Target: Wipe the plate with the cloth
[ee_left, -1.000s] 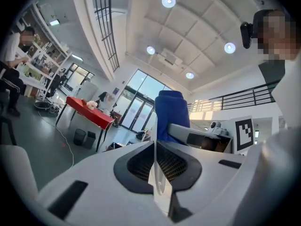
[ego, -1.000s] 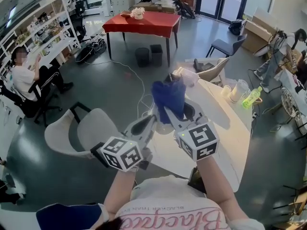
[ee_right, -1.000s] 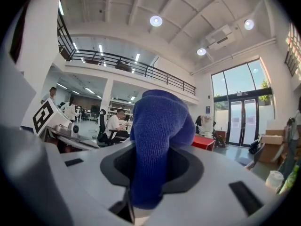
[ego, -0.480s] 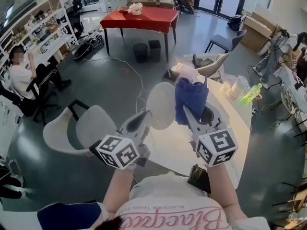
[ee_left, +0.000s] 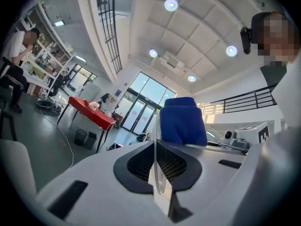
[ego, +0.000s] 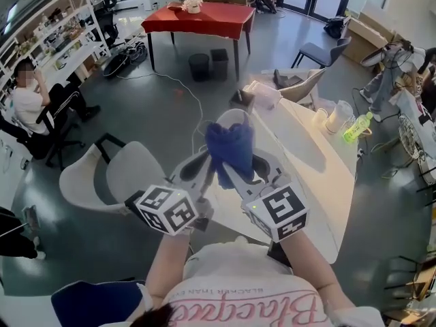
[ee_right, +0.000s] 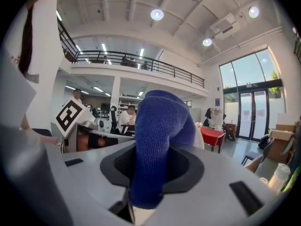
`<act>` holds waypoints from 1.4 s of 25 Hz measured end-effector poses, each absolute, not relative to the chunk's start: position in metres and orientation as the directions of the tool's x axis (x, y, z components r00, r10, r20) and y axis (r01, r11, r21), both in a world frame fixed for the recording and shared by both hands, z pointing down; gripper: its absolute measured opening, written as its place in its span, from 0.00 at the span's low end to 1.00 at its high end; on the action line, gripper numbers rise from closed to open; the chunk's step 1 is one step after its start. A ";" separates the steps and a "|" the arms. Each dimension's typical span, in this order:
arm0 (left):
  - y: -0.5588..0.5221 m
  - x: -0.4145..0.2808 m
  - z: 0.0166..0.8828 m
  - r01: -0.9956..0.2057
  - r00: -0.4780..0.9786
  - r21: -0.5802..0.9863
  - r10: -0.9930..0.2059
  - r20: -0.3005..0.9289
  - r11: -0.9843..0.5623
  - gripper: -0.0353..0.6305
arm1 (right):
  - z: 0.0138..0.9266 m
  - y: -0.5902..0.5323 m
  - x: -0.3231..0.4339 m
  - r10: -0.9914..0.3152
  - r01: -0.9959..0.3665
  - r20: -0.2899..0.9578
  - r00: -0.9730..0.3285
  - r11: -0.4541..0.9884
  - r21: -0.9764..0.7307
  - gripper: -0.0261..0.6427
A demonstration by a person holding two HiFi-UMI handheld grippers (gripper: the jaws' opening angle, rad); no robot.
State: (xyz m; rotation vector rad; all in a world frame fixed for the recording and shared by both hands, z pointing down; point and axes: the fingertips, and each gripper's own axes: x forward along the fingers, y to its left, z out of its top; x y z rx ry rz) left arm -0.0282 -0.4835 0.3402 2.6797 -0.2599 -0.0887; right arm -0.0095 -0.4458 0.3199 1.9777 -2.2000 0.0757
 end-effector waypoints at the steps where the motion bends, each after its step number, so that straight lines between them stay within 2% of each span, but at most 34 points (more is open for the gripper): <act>1: -0.483 -0.028 0.340 -0.170 0.980 0.438 -0.198 -0.019 -0.883 0.07 | 0.324 -0.447 -0.013 -0.975 -0.987 0.190 -0.113 0.131 0.088 0.21; 6: -0.483 -0.032 0.338 -0.153 0.981 0.468 -0.192 -0.036 -0.871 0.08 | 0.350 -0.442 -0.018 -0.940 -0.973 0.296 -0.168 0.206 0.102 0.21; 9: -0.482 -0.034 0.337 -0.144 0.983 0.457 -0.181 -0.039 -0.878 0.08 | 0.369 -0.437 -0.012 -0.917 -0.973 0.372 -0.144 0.201 0.118 0.21; 18: -0.480 -0.030 0.343 -0.171 0.984 0.343 -0.178 0.011 -0.924 0.08 | 0.390 -0.415 0.060 -0.909 -0.993 0.412 0.065 -0.018 0.119 0.21; 21: -0.481 -0.028 0.348 -0.188 0.982 0.231 -0.187 0.027 -0.955 0.08 | 0.381 -0.404 0.081 -0.921 -0.992 0.376 0.102 -0.068 0.102 0.21; 25: -0.479 -0.025 0.352 -0.200 0.978 -0.014 -0.201 0.060 -0.980 0.08 | 0.352 -0.390 0.096 -0.945 -0.993 0.311 0.103 -0.079 0.089 0.21; 31: -0.467 -0.014 0.351 -0.118 0.986 -0.361 -0.153 0.071 -0.925 0.08 | 0.313 -0.377 0.096 -0.967 -0.997 0.252 -0.023 0.041 0.068 0.21; 35: -0.454 -0.008 0.357 -0.039 0.990 -0.590 -0.112 0.087 -0.807 0.07 | 0.299 -0.377 0.086 -0.958 -0.981 0.253 -0.133 0.164 0.107 0.21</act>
